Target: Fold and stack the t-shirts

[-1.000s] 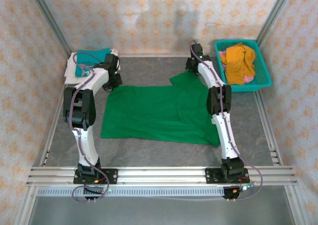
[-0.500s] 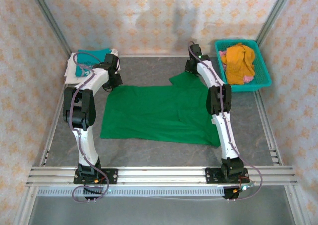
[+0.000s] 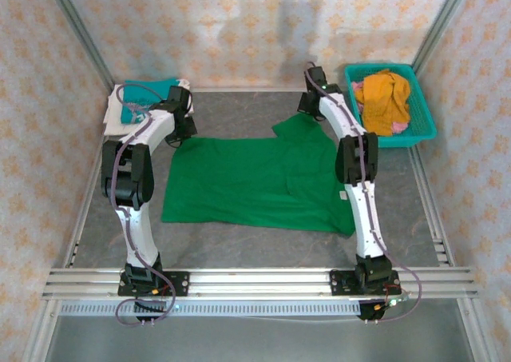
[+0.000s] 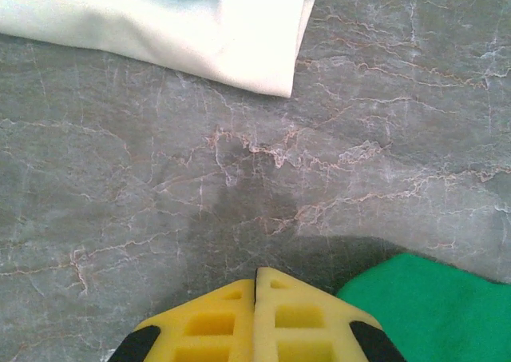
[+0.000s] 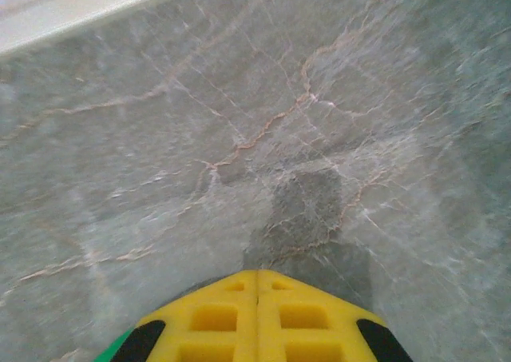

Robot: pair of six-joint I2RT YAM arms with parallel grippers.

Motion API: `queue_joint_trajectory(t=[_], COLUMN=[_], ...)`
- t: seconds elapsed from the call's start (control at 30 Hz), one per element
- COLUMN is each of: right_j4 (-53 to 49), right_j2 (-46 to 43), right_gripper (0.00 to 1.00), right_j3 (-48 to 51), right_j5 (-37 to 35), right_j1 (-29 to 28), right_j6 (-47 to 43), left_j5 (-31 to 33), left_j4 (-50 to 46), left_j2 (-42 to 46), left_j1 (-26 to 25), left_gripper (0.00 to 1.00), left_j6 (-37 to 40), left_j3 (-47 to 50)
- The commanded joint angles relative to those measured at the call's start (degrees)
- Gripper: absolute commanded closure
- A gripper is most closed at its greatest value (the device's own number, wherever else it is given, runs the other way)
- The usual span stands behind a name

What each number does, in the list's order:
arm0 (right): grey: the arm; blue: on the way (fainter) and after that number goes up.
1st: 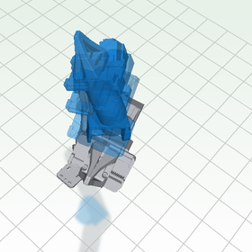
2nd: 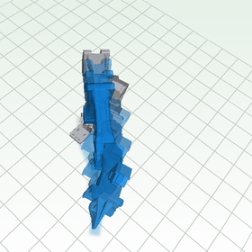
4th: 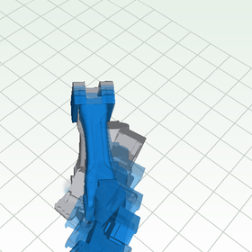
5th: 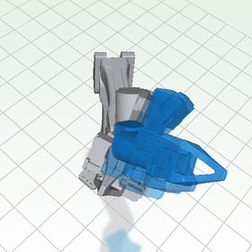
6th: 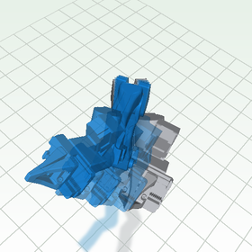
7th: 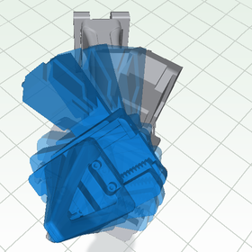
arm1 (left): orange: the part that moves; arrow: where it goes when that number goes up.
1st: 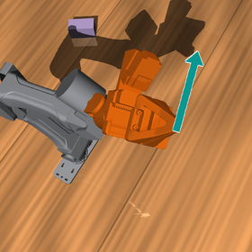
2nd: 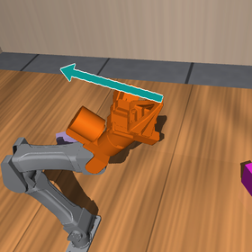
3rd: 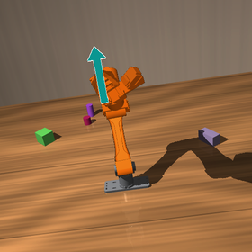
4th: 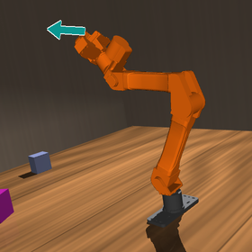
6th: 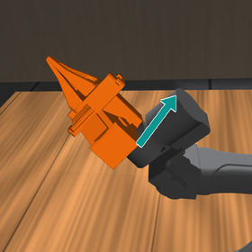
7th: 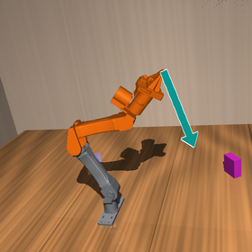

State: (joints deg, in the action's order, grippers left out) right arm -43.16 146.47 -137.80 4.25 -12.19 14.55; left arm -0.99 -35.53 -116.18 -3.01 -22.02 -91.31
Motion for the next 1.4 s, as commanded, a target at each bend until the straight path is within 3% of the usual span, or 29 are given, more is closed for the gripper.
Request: queue_joint_trajectory(t=[0.0, 0.23, 0.6, 0.8, 1.37], right_j4=[4.85, 8.55, 29.92, 36.81, 39.36], right_j2=[-6.74, -11.02, -29.41, -38.73, -58.57], right_gripper=[1.0, 1.0, 1.0, 1.0, 1.0], right_j3=[2.86, 9.66, 37.91, 49.97, 70.91], right_j5=[0.99, 1.71, 4.89, 4.34, 4.8], right_j1=[0.06, 0.07, 0.07, 0.23, 0.38], right_j6=[1.73, 3.19, 4.79, 5.31, 7.01], left_j5=[1.0, 1.32, 1.35, 2.27, 8.72], left_j4=[1.12, 0.91, 2.5, 3.95, 8.72], left_j2=[2.74, 3.97, 5.84, 10.03, 13.35], left_j1=[0.35, 0.6, 1.68, 2.02, 3.2], left_gripper=[1.0, 1.0, 1.0, 1.0, 1.0], left_j6=[-0.92, -0.08, 0.71, 1.63, 3.98], left_j3=[1.22, 1.43, 5.62, 9.21, 17.74])
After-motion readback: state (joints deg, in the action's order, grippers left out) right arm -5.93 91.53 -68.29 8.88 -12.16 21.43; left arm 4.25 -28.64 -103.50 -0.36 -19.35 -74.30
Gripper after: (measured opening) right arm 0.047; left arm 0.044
